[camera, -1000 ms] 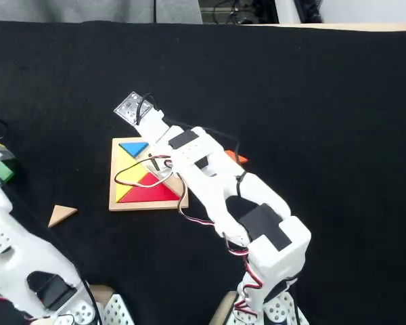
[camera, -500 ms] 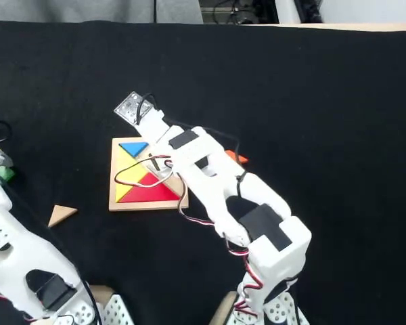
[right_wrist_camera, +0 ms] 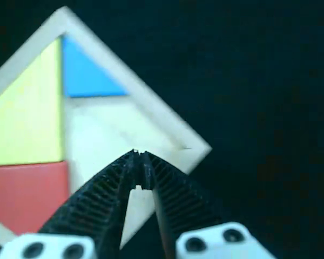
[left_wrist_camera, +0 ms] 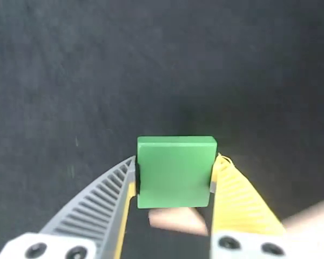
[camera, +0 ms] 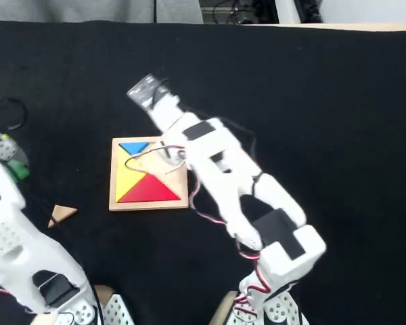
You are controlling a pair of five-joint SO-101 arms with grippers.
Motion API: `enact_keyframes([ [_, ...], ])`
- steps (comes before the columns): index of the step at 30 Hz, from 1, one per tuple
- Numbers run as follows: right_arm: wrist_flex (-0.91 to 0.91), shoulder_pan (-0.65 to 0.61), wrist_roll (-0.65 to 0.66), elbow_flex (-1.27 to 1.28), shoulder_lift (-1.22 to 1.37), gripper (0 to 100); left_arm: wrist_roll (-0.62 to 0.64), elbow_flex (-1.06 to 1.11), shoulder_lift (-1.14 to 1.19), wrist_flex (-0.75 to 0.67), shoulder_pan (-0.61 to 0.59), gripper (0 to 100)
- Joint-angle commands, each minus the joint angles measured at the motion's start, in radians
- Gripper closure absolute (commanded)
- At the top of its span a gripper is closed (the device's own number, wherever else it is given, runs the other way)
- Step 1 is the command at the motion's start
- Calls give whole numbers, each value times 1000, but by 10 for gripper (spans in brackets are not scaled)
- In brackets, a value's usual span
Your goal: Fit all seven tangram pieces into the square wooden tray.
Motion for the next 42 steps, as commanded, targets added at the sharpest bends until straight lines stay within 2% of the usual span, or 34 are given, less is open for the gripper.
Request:
enact_keyframes([
  [1,-40,75,-72,15,-99,987,106,-21,-198,77,93,866],
  [5,-141,149,-120,79,-147,987,273,108,-339,75,200,866],
  [10,-278,221,-155,159,-180,987,640,294,-485,72,466,866],
  [14,-308,252,-163,176,-191,987,741,360,-512,38,711,866],
  [18,-308,272,-163,176,-191,987,842,418,-511,-97,849,866],
  [24,-313,287,-163,171,-189,987,896,621,-511,-417,926,863],
  [29,-336,287,-163,176,-191,987,896,710,-511,-586,917,863],
  [40,-336,281,-158,176,-183,987,898,759,-511,-608,895,857],
  [42,-334,281,-158,176,-183,987,898,771,-511,-609,895,808],
])
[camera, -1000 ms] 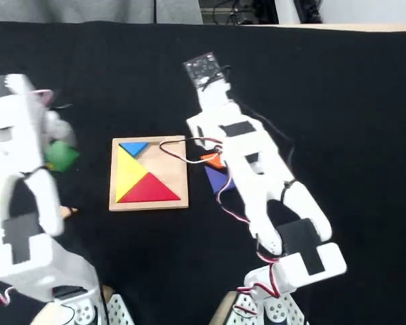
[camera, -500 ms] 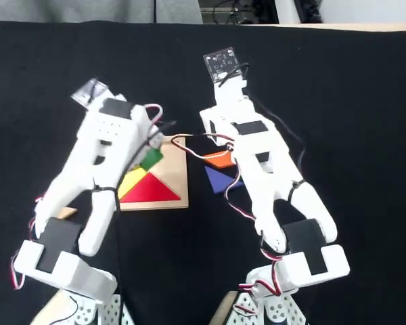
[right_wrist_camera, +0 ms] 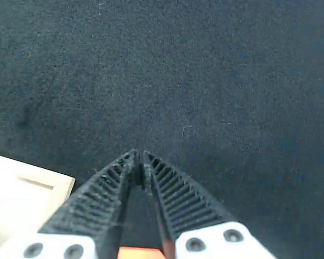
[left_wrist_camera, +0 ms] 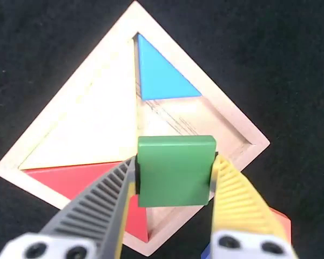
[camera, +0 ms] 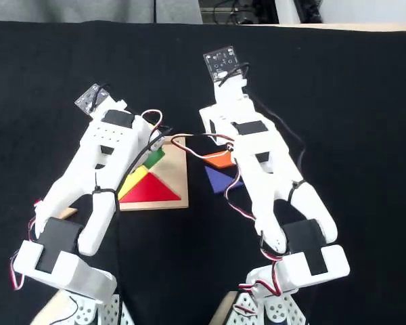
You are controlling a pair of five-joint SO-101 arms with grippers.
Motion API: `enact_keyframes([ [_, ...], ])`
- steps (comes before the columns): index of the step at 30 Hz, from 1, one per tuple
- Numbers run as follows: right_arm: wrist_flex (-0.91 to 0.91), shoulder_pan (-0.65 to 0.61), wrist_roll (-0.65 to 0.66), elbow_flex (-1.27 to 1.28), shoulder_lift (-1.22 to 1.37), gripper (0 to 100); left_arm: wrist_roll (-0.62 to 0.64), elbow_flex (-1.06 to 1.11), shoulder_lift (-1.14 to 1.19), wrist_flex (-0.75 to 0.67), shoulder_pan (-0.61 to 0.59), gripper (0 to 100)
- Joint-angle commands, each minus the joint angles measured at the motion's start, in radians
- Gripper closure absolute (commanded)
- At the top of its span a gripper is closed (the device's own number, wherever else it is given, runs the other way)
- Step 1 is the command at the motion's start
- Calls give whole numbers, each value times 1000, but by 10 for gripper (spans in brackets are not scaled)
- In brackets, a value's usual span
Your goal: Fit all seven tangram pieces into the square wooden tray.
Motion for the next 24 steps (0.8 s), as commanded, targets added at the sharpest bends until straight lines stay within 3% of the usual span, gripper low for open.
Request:
enact_keyframes([
  [1,-17,12,-6,-7,-54,987,9,19,-48,-14,-12,770],
  [4,-17,12,-5,-7,-54,987,54,41,-48,-11,-12,691],
  [11,-15,11,-6,-7,-53,987,37,38,-58,-8,-19,690],
  [15,-14,5,-5,-7,-53,987,15,31,-64,-3,-91,689],
  [18,-6,-32,-2,-2,-53,987,-83,-42,-123,69,-289,689],
  [21,34,-98,54,4,-53,987,-129,-77,-187,109,-568,689],
  [24,98,-181,98,4,-53,988,-296,-54,-222,81,-759,689],
])
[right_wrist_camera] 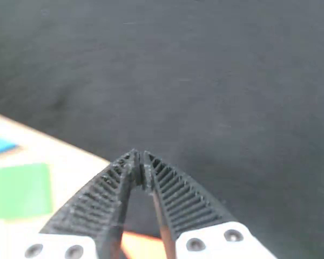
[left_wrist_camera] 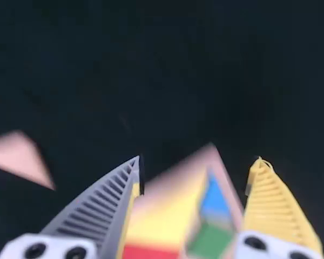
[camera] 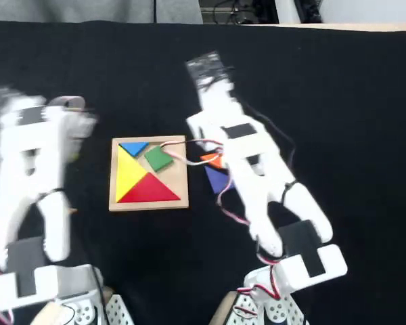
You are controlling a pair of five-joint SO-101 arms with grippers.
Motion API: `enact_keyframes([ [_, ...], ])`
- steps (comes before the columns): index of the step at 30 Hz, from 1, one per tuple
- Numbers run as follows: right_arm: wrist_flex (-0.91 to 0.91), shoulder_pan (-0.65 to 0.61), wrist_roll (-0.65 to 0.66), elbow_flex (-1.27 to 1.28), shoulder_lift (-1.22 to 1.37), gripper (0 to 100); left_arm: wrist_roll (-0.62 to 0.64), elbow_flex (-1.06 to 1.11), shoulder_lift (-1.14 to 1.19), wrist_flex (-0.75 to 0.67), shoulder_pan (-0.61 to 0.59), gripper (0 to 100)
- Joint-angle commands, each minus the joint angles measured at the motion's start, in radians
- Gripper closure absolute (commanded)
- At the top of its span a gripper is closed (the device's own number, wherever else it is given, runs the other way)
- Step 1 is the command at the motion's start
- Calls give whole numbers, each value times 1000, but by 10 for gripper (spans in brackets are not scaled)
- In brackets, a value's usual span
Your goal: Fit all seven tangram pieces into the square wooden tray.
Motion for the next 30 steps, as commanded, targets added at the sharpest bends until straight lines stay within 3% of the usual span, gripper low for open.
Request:
enact_keyframes([
  [1,71,-103,41,-4,-53,988,-250,-12,-83,-34,-326,689],
  [5,100,-172,44,-7,-30,988,-529,111,-83,-118,-421,690],
  [9,103,-201,44,-56,76,988,-697,157,-83,-144,-524,690],
  [18,219,-203,38,-214,214,988,-827,145,-84,-143,-670,690],
  [23,215,-190,38,-194,170,988,-895,160,-83,-143,-671,690],
  [30,183,-163,38,-188,173,988,-896,226,-83,-149,-634,690],
])
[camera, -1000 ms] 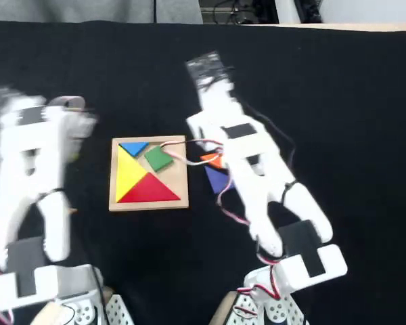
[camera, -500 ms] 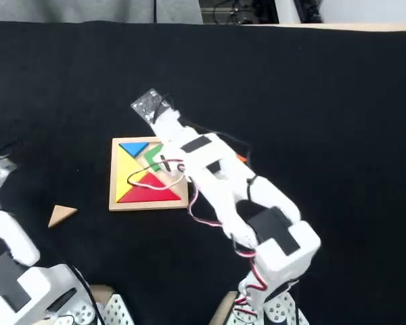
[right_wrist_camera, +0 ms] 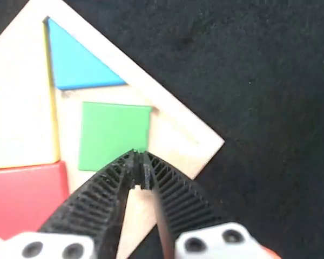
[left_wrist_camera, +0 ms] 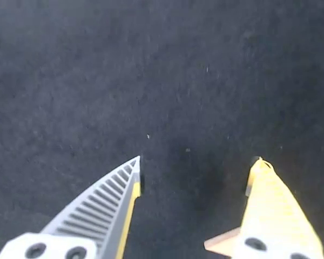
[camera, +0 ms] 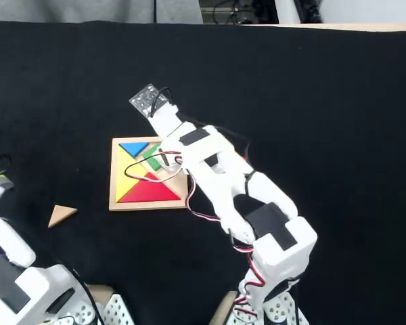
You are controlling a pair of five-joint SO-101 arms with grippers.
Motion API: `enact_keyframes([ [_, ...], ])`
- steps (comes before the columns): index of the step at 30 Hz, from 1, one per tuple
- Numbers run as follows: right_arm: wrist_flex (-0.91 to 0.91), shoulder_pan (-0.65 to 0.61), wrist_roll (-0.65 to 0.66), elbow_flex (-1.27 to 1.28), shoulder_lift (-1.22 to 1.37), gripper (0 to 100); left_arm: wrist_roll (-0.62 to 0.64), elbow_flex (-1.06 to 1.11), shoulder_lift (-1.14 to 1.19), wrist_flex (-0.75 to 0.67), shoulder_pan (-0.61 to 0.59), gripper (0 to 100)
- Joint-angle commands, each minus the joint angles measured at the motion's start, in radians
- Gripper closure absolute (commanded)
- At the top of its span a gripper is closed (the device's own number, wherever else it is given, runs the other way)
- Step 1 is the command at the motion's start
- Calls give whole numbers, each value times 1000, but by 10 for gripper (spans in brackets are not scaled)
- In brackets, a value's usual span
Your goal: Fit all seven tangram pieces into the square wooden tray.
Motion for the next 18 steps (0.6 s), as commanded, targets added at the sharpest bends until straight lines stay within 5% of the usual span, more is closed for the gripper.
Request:
enact_keyframes([
  [1,-38,28,8,-35,-30,988,-9,8,-40,-14,27,690],
  [18,-18,-49,100,-74,50,988,-9,12,-40,-15,-18,690],
])
